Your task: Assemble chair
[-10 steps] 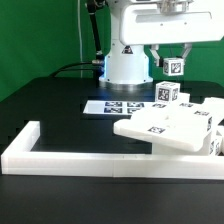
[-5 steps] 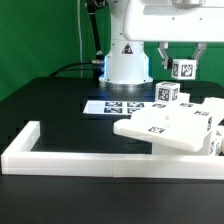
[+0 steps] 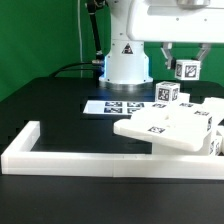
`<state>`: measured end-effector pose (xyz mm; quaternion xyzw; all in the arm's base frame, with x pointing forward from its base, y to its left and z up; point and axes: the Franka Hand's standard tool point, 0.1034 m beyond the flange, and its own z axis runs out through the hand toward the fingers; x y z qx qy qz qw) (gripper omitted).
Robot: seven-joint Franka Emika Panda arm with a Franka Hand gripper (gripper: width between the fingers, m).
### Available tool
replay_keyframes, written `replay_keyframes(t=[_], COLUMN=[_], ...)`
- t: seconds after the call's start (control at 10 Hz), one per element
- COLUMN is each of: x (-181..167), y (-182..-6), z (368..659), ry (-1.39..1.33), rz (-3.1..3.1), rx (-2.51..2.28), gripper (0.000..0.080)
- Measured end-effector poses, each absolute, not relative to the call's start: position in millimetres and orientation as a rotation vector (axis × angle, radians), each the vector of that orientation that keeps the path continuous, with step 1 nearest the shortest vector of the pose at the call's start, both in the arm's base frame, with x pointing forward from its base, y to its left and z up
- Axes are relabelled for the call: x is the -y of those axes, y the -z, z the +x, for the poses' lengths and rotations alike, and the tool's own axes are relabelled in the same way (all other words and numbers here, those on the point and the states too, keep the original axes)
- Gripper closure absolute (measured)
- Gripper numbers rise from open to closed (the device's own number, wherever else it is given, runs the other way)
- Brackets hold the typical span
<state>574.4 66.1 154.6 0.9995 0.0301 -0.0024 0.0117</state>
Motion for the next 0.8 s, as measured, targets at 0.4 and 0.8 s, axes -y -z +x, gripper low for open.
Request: replay_keyframes(t=[0.4, 0.8], x=[-72, -75], y=[-145.1, -142.9], z=[607, 604], ry=[-0.002, 0.014], rz=[3.071, 3.092], rx=[-0.007, 0.075], gripper=[0.0509, 0.0509])
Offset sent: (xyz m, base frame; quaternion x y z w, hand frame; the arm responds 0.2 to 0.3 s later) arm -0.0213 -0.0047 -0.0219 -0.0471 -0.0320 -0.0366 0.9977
